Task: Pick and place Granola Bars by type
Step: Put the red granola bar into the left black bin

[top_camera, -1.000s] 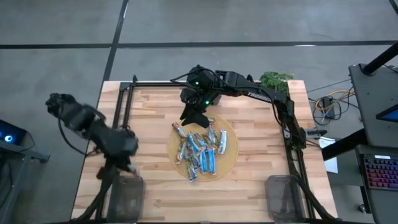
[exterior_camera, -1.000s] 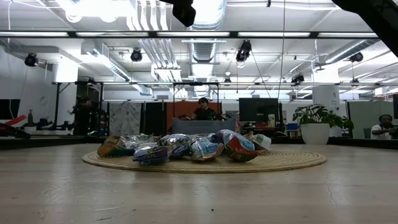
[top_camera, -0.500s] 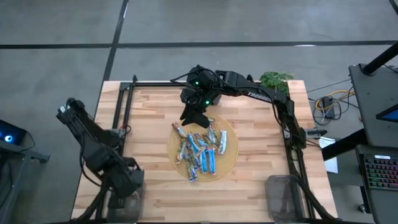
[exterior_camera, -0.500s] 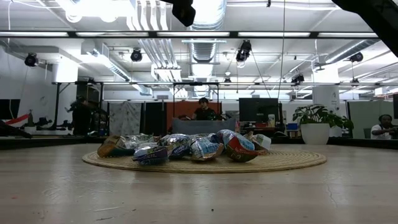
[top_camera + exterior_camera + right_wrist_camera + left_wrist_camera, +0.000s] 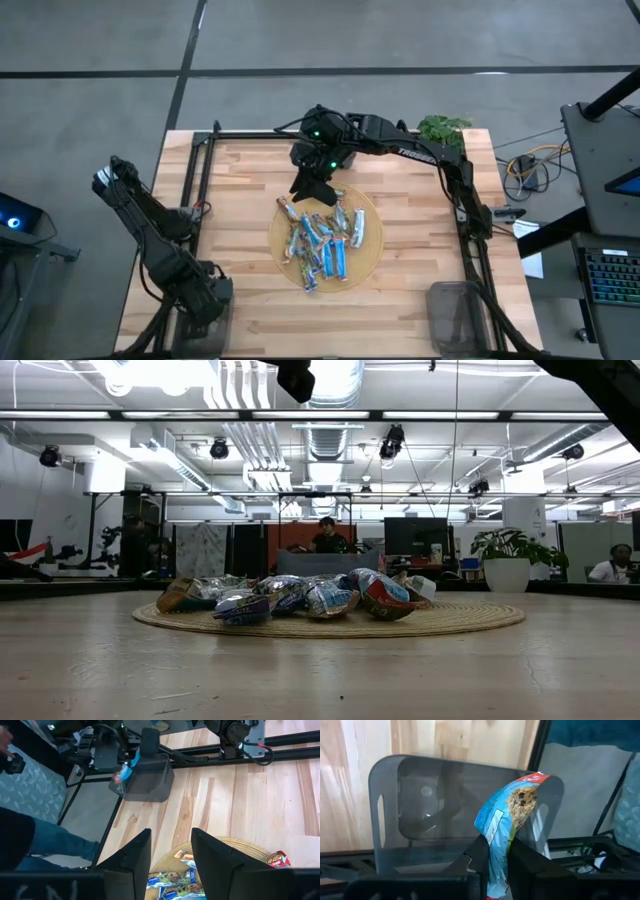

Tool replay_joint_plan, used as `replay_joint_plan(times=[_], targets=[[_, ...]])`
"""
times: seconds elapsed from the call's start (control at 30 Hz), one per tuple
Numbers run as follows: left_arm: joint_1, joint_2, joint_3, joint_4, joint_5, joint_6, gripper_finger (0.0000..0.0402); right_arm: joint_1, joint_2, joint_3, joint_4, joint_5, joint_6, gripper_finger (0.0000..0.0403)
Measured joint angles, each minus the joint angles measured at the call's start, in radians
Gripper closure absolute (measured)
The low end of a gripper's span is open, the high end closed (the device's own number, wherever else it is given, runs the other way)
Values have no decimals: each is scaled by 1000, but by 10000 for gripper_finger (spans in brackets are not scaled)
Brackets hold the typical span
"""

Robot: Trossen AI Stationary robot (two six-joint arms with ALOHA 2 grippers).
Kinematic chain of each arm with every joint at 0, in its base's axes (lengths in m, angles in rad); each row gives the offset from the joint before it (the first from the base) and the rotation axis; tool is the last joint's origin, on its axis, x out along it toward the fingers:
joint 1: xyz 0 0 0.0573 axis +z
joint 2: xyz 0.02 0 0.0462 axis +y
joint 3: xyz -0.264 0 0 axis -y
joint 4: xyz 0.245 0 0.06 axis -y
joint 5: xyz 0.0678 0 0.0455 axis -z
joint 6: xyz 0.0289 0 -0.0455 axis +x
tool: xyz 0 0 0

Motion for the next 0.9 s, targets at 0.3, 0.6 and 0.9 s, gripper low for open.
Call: replay_joint_plan(times=[0.3, 0.6, 0.9], targets=[[-3, -3, -48, -11, 63, -33, 368, 0, 0, 0, 0, 0, 1, 275], [-3, -4, -95, -30, 84, -54, 315, 0, 0, 0, 0, 0, 3, 275], [-3, -4, -96, -19, 123, -46, 297, 0, 0, 0, 1, 0, 3, 275]])
